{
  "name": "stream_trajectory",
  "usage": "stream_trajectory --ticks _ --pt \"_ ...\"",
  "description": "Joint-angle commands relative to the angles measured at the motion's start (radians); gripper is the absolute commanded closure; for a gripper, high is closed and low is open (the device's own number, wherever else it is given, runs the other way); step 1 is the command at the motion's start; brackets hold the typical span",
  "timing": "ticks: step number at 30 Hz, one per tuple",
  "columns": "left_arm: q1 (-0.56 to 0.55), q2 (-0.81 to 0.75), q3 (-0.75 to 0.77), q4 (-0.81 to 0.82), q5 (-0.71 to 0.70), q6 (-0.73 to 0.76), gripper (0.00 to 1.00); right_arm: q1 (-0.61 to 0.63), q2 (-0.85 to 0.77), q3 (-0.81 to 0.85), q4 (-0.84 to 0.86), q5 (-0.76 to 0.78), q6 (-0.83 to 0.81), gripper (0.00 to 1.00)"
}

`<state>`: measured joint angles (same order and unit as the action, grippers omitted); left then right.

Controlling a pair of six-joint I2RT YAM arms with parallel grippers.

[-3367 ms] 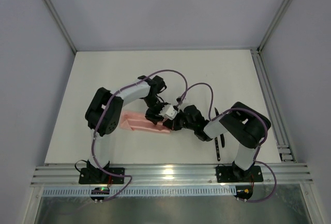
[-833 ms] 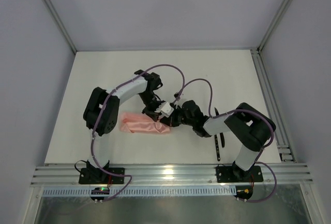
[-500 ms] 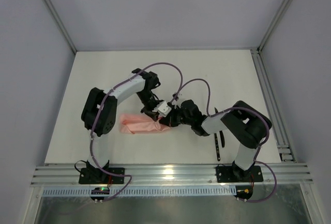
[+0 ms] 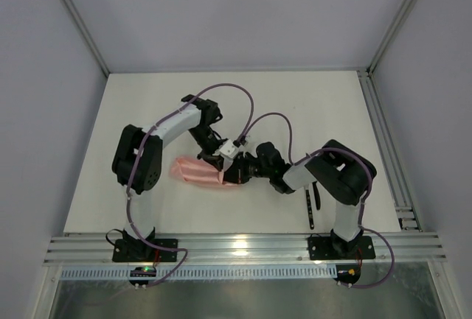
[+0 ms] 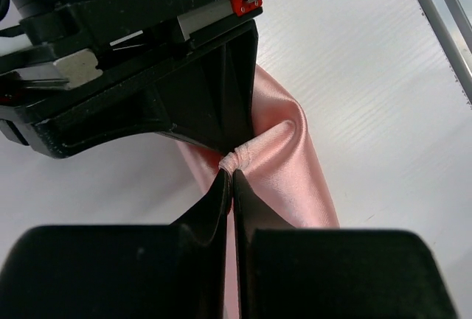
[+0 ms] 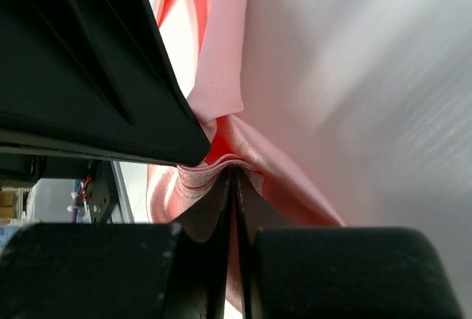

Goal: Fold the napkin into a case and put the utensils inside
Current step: Stuff the top corner of the square-folded napkin into the folded napkin.

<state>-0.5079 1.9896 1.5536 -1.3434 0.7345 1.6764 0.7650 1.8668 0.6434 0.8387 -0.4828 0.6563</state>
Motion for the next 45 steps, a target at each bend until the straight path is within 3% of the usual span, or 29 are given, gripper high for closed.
stream_trajectory --ticks 1,10,19,25,31,36,45 --pt "0.011 -0.061 0.029 -0.04 0.098 0.016 1.0 0.017 0.038 -0.002 0.111 -0.059 -0.027 0.92" --pt "0.028 -0.071 -0.001 -0.008 0.08 0.002 1.0 0.017 0.057 0.032 -0.174 0.096 -0.064 0.92" --pt "0.046 -0.08 -0.049 0.098 0.085 -0.093 1.0 0.049 0.002 0.007 -0.17 0.066 -0.167 0.9" --pt "0.049 -0.103 -0.076 0.141 0.051 -0.109 1.0 0.056 -0.09 -0.095 0.011 0.076 -0.156 0.86" --pt "0.049 -0.092 -0.107 0.107 0.02 -0.057 1.0 0.056 -0.247 -0.093 -0.16 0.222 -0.256 0.7" --pt "0.051 -0.089 -0.096 0.104 0.029 -0.069 1.0 0.056 -0.304 -0.093 -0.198 0.269 -0.296 0.6" --pt "0.051 -0.077 -0.082 0.093 0.022 -0.08 1.0 0.076 -0.302 -0.106 -0.135 0.283 -0.29 0.57"
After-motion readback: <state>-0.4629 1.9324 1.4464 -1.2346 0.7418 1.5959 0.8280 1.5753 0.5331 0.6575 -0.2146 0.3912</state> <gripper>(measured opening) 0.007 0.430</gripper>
